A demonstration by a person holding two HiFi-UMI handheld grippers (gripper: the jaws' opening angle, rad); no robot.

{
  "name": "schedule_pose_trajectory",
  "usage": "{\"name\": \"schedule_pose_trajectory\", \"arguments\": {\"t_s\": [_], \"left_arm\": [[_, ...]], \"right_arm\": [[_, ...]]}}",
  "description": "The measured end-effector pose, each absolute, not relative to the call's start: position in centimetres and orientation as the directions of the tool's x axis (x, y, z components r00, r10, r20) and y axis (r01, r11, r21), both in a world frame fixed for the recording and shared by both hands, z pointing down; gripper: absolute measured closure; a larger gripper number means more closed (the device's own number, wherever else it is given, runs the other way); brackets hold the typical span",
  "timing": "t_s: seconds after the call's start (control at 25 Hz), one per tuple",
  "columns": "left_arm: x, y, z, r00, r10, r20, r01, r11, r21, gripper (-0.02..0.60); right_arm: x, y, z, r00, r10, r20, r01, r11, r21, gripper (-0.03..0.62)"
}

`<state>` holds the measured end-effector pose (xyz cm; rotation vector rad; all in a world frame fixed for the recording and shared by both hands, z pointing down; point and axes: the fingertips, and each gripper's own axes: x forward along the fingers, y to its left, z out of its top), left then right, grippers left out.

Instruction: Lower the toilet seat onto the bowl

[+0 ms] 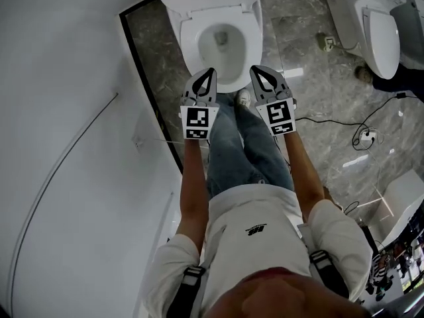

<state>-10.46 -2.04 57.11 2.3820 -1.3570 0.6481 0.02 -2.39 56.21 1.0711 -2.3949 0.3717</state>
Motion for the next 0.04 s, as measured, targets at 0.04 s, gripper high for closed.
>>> {"name": "schedule_pose_trajectory", "arguments": {"t_s": [0.04], "left_arm": [[-10.40,-1.87,56.44,0.451,-0.720,0.528,-0.863,-0.503,0.051,0.555]], "right_arm": [[0.02,-2.27,55.59,-0.575,-0.625,0.528,-0.755,0.654,-0.049,0.565]]}}
